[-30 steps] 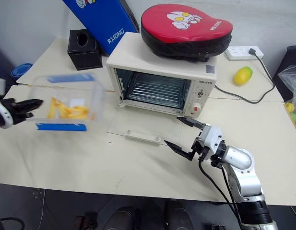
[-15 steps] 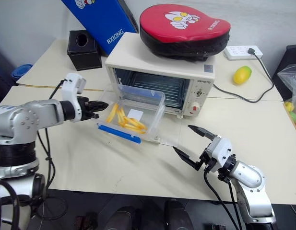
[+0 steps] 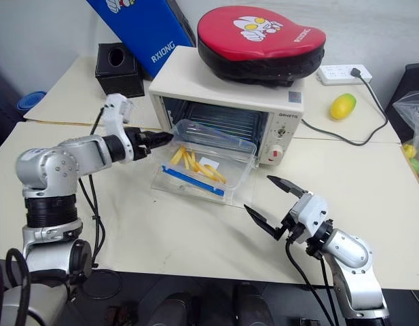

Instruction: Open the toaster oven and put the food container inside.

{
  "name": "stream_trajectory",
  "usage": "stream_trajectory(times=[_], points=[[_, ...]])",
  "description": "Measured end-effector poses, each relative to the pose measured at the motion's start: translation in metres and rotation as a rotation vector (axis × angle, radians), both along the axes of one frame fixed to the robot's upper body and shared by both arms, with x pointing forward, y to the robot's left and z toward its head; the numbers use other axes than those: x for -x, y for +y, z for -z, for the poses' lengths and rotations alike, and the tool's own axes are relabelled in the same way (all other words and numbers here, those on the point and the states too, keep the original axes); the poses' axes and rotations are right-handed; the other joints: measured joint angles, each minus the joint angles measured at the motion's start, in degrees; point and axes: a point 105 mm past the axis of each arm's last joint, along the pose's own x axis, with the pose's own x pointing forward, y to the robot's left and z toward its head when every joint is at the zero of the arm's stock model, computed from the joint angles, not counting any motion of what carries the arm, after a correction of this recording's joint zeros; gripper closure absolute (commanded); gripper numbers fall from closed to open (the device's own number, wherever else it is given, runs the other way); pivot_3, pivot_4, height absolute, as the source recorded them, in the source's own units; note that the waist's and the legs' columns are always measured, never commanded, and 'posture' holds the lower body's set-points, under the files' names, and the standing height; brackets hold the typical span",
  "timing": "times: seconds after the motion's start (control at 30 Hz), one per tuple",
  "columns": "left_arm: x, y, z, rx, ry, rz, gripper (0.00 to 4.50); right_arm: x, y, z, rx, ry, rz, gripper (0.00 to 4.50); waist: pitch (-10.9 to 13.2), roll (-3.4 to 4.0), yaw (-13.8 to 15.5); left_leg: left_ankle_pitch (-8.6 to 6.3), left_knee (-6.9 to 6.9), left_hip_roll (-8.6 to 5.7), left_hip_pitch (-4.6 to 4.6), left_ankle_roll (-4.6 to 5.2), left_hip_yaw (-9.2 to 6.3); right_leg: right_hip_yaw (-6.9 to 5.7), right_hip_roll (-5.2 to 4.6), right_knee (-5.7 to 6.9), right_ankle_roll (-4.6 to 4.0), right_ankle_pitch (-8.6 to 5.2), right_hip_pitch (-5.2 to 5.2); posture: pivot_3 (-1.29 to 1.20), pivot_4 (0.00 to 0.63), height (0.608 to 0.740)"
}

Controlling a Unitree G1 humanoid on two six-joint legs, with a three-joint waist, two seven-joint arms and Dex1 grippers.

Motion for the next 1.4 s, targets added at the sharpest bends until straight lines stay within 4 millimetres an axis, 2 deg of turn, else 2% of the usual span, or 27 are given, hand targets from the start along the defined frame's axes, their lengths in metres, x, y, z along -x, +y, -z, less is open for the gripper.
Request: stream_trajectory(times=[0.1,0.17,0.2,0.27,0.3,0.37,0.47,0.5,0.57,0.6,0.7,0.77,1.07,1.27,1.37,1.4], points=[[0.013,0.017,-0.023,0.033,-0.079,0.068,1.87,0.003,0.002,-0.001,-0.003,0.035,-0.02,0.0,0.0,0.0,-0.13,0.01,-0.01,0.01,0.01,-0.01,0.0,0.0,0.0,-0.01,0.0,0.0,0.0,0.0,0.15,0.74],[0.03,0.04,-0.03,-0.029,-0.159,0.12,1.82,0.009,0.004,-0.002,0.032,0.088,-0.066,0.37,0.02,0.14,-0.54,0.0,-0.13,-0.01,0.09,-0.02,-0.02,0.11,0.02,-0.01,-0.01,-0.01,-0.01,0.0,0.15,0.74],[0.035,0.047,-0.03,-0.05,-0.199,0.147,2.23,0.01,0.005,0.0,0.055,0.116,-0.076,0.57,0.01,0.14,-0.56,-0.01,-0.12,-0.01,0.11,-0.03,-0.04,0.09,0.04,-0.07,-0.04,-0.02,-0.01,0.0,0.15,0.74],[0.049,0.058,-0.027,-0.11,-0.323,0.237,2.72,0.009,0.008,0.013,0.141,0.197,-0.085,1.25,0.01,0.17,-0.17,-0.01,-0.08,0.0,0.13,-0.03,-0.1,0.03,0.03,-0.28,-0.08,-0.04,0.07,0.0,0.15,0.74],[0.054,0.06,-0.019,-0.156,-0.34,0.275,3.01,0.008,0.009,0.018,0.166,0.227,-0.083,1.57,0.01,0.18,-0.05,-0.01,-0.07,0.0,0.13,-0.03,-0.13,0.02,0.02,-0.31,-0.08,-0.04,0.11,0.0,0.15,0.74],[0.066,0.065,0.014,-0.333,-0.325,0.394,3.65,0.008,0.015,0.029,0.193,0.289,-0.09,2.31,0.01,0.2,0.15,-0.02,-0.1,-0.01,0.15,-0.01,-0.13,0.03,-0.01,-0.35,-0.09,-0.05,0.15,0.0,0.15,0.74],[0.079,0.049,0.067,-0.42,-0.265,0.574,4.49,0.007,0.031,0.036,0.212,0.325,-0.131,3.28,0.02,0.23,0.87,-0.05,-0.07,-0.03,0.07,0.11,-0.16,0.02,-0.05,-0.41,-0.07,-0.04,0.16,0.0,0.15,0.74],[0.079,0.035,0.078,-0.391,-0.274,0.609,4.5,0.003,0.039,0.033,0.212,0.306,-0.152,3.66,0.02,0.22,1.24,-0.05,-0.05,-0.04,0.04,0.15,-0.15,0.02,-0.05,-0.43,-0.05,-0.02,0.15,0.0,0.15,0.74],[0.076,0.017,0.087,-0.353,-0.294,0.626,4.5,-0.004,0.052,0.025,0.198,0.258,-0.17,4.34,0.02,0.2,1.43,-0.07,-0.01,-0.04,-0.03,0.17,-0.16,0.01,-0.04,-0.38,-0.03,-0.01,0.07,0.0,0.15,0.74],[0.071,0.01,0.088,-0.335,-0.309,0.612,4.5,-0.011,0.057,0.02,0.185,0.237,-0.165,4.46,0.02,0.19,1.4,-0.07,-0.01,-0.05,-0.04,0.17,-0.16,0.02,-0.04,-0.38,-0.02,-0.01,0.06,0.0,0.15,0.74],[0.057,-0.017,0.08,-0.262,-0.375,0.571,4.5,-0.035,0.067,0.004,0.13,0.198,-0.108,4.46,0.0,0.17,1.28,-0.07,0.0,-0.06,-0.09,0.17,-0.16,0.01,-0.01,-0.33,0.0,0.0,-0.02,0.0,0.15,0.74],[0.045,-0.029,0.074,-0.213,-0.405,0.51,4.5,-0.049,0.068,0.001,0.11,0.204,-0.057,4.46,0.0,0.17,1.25,-0.07,-0.01,-0.06,-0.1,0.17,-0.15,0.01,0.0,-0.13,0.0,0.0,-0.08,0.0,0.15,0.74],[-0.013,-0.032,0.066,-0.115,-0.401,0.118,4.5,-0.091,0.062,-0.003,0.063,0.169,0.114,4.46,-0.01,0.15,0.73,-0.03,0.08,-0.08,-0.14,0.12,-0.12,0.01,0.0,0.07,0.0,0.0,-0.16,0.0,0.15,0.74],[-0.03,-0.036,0.068,-0.085,-0.417,0.012,4.5,-0.114,0.059,-0.009,-0.016,0.126,0.254,4.46,-0.01,0.15,-0.1,0.0,0.06,-0.08,-0.15,0.06,-0.11,-0.01,0.0,0.15,0.0,0.0,-0.22,0.0,0.15,0.74],[-0.03,-0.036,0.068,-0.088,-0.43,0.009,4.5,-0.118,0.059,-0.011,-0.043,0.123,0.286,4.46,-0.01,0.15,-0.31,0.01,0.04,-0.07,-0.15,0.04,-0.1,0.0,0.0,0.2,0.0,0.0,-0.26,0.0,0.15,0.74],[-0.03,-0.035,0.067,-0.087,-0.428,0.012,4.32,-0.116,0.061,-0.01,-0.05,0.132,0.273,4.49,-0.01,0.15,-0.34,0.01,0.04,-0.07,-0.16,0.04,-0.1,0.0,0.0,0.2,0.0,0.0,-0.28,0.0,0.15,0.74]])
